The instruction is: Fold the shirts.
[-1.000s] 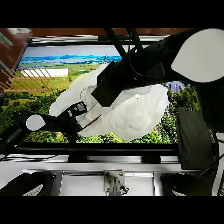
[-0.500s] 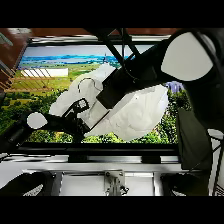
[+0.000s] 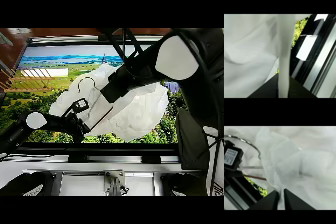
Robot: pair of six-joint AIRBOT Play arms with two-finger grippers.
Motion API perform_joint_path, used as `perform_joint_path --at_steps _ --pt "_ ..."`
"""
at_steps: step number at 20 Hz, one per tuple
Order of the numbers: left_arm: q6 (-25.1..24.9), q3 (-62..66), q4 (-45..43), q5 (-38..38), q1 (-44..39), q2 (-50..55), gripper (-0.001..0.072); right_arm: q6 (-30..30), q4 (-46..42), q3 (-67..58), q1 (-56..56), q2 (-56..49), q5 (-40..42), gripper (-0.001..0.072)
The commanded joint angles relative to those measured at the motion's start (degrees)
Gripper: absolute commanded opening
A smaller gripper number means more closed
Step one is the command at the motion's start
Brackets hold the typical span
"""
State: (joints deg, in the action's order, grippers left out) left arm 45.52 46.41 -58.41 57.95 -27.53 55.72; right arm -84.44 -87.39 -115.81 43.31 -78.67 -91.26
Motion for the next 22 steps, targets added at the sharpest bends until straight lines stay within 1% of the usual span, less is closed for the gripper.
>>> perform_joint_path --at_steps 1,2,4,5,6,8,10,11,12,13,15,16,17,18,22 --pt "2.19 0.11 -3.78 0.22 0.02 -0.79 0.0034 -1.53 1.38 -0.07 -0.04 0.37 -5.99 0.0552" --pt "2.19 0.11 -5.27 1.07 0.04 -1.42 0.0034 -1.84 -0.55 -0.07 -0.04 1.51 -5.86 0.0552" --pt "2.34 0.11 -9.55 3.78 0.22 -3.06 0.0033 -3.5 -9.07 -0.07 -0.26 4.98 -4.68 0.0573" --pt "2.32 0.11 -11.93 5.42 0.48 -4.15 0.0034 -4.39 -13.64 -0.07 -1.6 6.82 -4.57 0.0573" --pt "2.32 0.11 -13.53 6.54 1.07 -5.14 0.0034 -4.96 -16.33 -0.07 -4.33 8.55 -5.05 0.0573" --pt "2.29 0.68 -14.05 9.81 2.75 -6.58 0.0034 -3.48 -16.41 -0.07 -14.97 10.69 -6.49 0.0573" --pt "2.01 1.73 -14.08 12.66 3.58 -6.99 0.0034 -0.04 -16.37 0.0 -27.34 9.84 -8.57 0.0572" --pt "0.92 1.75 -14.12 12.55 3.58 -7.04 0.0034 4.11 -14.62 0.0 -32.3 8.81 -8.59 0.0571" --pt "-0.13 1.7 -14.75 12.04 3.56 -6.91 0.0034 11.37 -8.76 0.0 -36.59 7.72 -7.23 0.057" --pt "-0.44 1.7 -16.06 11.43 3.58 -6.78 0.0034 21.81 -1.36 0.0 -39.12 6.47 -6.43 0.057" --pt "-1.36 1.7 -20.26 10.38 3.58 -6.64 0.0034 42.86 10.97 0.0 -39.78 3.65 -6.78 0.057" --pt "-1.36 1.7 -22.03 9.94 3.58 -6.67 0.0034 51.3 15.8 0.0 -38.84 1.97 -7.98 0.057" --pt "-1.36 1.7 -23.67 9.75 3.58 -6.67 0.0034 56.85 17.81 0.0 -37.57 0.37 -9.03 0.057" --pt "-1.36 1.73 -24.92 9.7 3.58 -6.67 0.0034 59.63 17.88 0.0 -35.98 -1.31 -9.66 0.057" --pt "-1.4 1.7 -26.18 8.44 3.69 -6.67 0.0034 61.7 17.46 0.0 -30.56 -6.32 -9.62 0.057"
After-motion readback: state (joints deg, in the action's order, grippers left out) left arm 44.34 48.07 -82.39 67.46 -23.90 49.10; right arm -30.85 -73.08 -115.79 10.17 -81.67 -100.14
